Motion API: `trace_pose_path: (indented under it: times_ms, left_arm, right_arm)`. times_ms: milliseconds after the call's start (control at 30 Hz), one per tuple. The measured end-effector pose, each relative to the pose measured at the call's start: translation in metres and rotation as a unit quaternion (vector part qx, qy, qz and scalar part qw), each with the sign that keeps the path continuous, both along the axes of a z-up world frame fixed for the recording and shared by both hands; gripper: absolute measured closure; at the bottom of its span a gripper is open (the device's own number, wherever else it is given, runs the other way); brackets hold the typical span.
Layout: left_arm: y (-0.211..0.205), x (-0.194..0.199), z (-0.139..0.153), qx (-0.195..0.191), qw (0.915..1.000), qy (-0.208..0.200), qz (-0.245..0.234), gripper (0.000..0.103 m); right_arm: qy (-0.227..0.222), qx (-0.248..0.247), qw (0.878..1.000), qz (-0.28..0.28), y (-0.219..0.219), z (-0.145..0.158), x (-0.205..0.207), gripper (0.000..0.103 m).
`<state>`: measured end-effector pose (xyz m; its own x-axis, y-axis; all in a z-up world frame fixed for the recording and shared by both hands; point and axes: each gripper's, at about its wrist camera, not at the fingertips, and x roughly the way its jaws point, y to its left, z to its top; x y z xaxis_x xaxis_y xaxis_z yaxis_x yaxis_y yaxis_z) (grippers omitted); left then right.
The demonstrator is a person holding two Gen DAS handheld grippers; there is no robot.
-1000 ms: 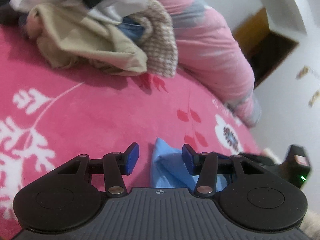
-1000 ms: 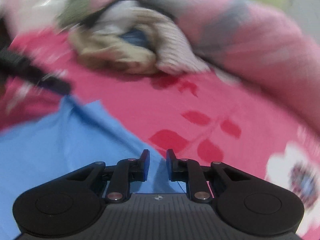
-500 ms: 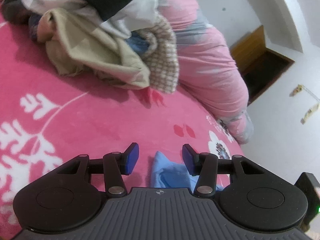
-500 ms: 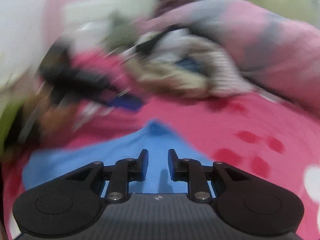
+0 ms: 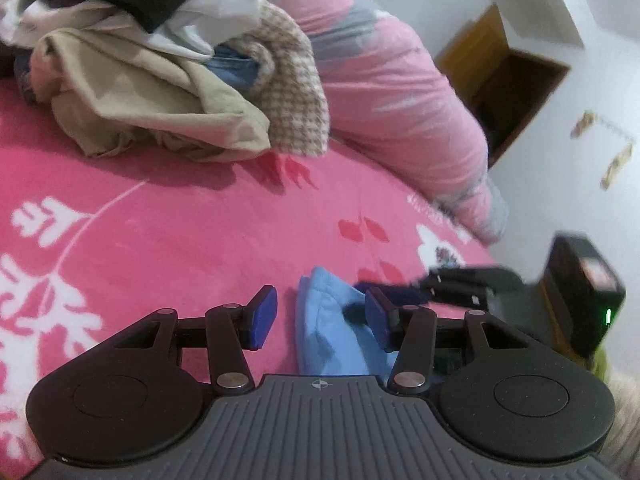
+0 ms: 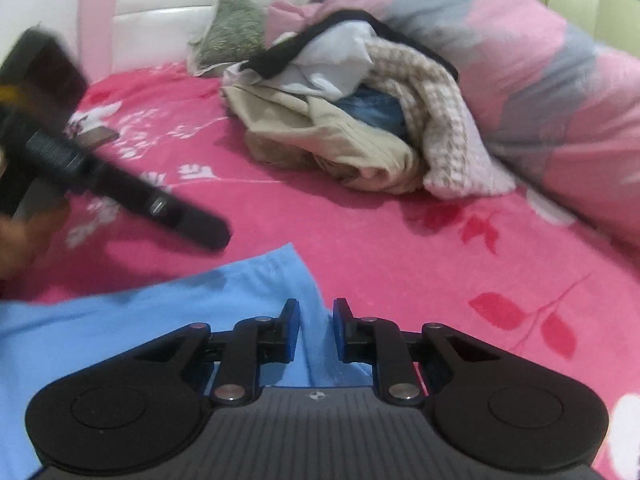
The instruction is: Fold clothes
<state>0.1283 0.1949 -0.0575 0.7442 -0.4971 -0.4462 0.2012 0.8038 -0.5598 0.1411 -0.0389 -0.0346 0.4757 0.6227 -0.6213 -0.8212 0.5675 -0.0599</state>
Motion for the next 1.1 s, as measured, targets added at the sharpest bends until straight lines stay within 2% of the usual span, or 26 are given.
trace_pose_path:
  times_ms: [67,167,300,367,433,500,600,800,833,900,1000,1100]
  left_arm:
    - [-0.007,0.0,-0.001,0.027,0.9996,0.0,-0.001,0.054]
    - [-0.017,-0.001,-0.004,0.071,0.9975,0.004,-0.001,0.054]
    - [-0.024,-0.005,-0.003,0.106,0.9944,-0.007,0.005,0.054]
    - [-0.023,-0.007,-0.002,0.111,0.9936,-0.014,0.014,0.054]
    - [-0.022,-0.008,-0.002,0.11,0.9936,-0.016,0.024,0.054]
    - [-0.022,-0.005,-0.002,0.109,0.9935,-0.013,0.032,0.054]
    - [-0.025,0.0,-0.004,0.118,0.9922,-0.006,0.04,0.054]
    - [-0.026,0.001,-0.008,0.13,0.9903,-0.002,0.048,0.055]
    - [-0.026,0.001,-0.008,0.13,0.9903,-0.001,0.048,0.055]
    - [-0.025,0.001,-0.008,0.128,0.9906,0.0,0.048,0.055]
    - [-0.024,0.001,-0.009,0.125,0.991,0.002,0.047,0.055]
    - [-0.023,0.002,-0.009,0.124,0.9912,0.003,0.046,0.055]
  right_arm:
    - [0.017,0.021,0.999,-0.027,-0.006,0.004,0.012,0.081]
    - [0.043,0.052,0.995,-0.067,-0.015,0.01,0.03,0.067]
    - [0.077,0.094,0.985,-0.119,-0.027,0.018,0.054,0.067]
    - [0.069,0.118,0.979,-0.154,-0.057,0.038,0.052,0.067]
    - [0.047,0.125,0.978,-0.159,-0.09,0.055,0.035,0.067]
    - [0.04,0.108,0.982,-0.148,-0.112,0.059,0.016,0.067]
    - [0.038,0.054,0.991,-0.12,-0.125,0.047,-0.012,0.067]
    - [0.02,-0.042,0.997,-0.054,-0.113,0.009,-0.047,0.07]
    - [0.014,-0.057,0.997,-0.049,-0.11,0.002,-0.049,0.072]
    - [0.004,-0.081,0.995,-0.052,-0.106,-0.005,-0.046,0.095]
    - [0.01,-0.065,0.994,-0.084,-0.112,-0.006,-0.029,0.095]
    - [0.056,-0.012,0.988,-0.143,-0.13,-0.007,0.005,0.093]
